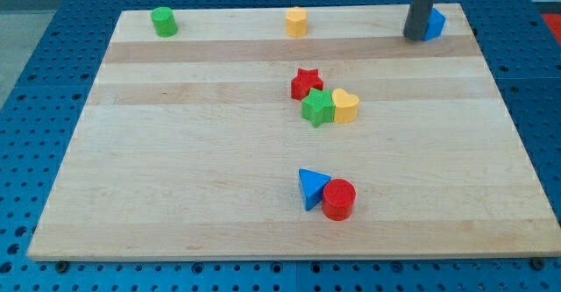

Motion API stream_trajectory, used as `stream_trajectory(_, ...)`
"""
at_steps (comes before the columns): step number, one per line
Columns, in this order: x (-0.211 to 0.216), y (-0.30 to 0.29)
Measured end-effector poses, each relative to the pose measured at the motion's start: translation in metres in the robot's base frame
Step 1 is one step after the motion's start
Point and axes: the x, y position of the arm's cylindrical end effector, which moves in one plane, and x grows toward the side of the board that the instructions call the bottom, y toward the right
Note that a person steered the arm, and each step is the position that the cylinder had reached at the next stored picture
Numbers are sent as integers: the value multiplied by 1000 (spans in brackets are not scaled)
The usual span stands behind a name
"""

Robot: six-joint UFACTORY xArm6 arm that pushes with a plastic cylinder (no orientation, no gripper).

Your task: Move the blue triangle towards center

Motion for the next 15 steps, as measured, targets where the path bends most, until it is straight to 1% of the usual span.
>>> stream_trajectory(2,0,-2)
stream_trajectory(4,46,-29)
stream_trajectory(5,77,-39)
stream_trajectory(6,81,-43)
stream_trajectory(7,110,-38)
stream_trajectory(8,156,-35)
stream_trajectory(10,269,-41)
stream_trajectory(11,317,-66)
stream_trajectory(12,346,-103)
stream_trajectory(14,344,-154)
stream_trajectory(15,329,-157)
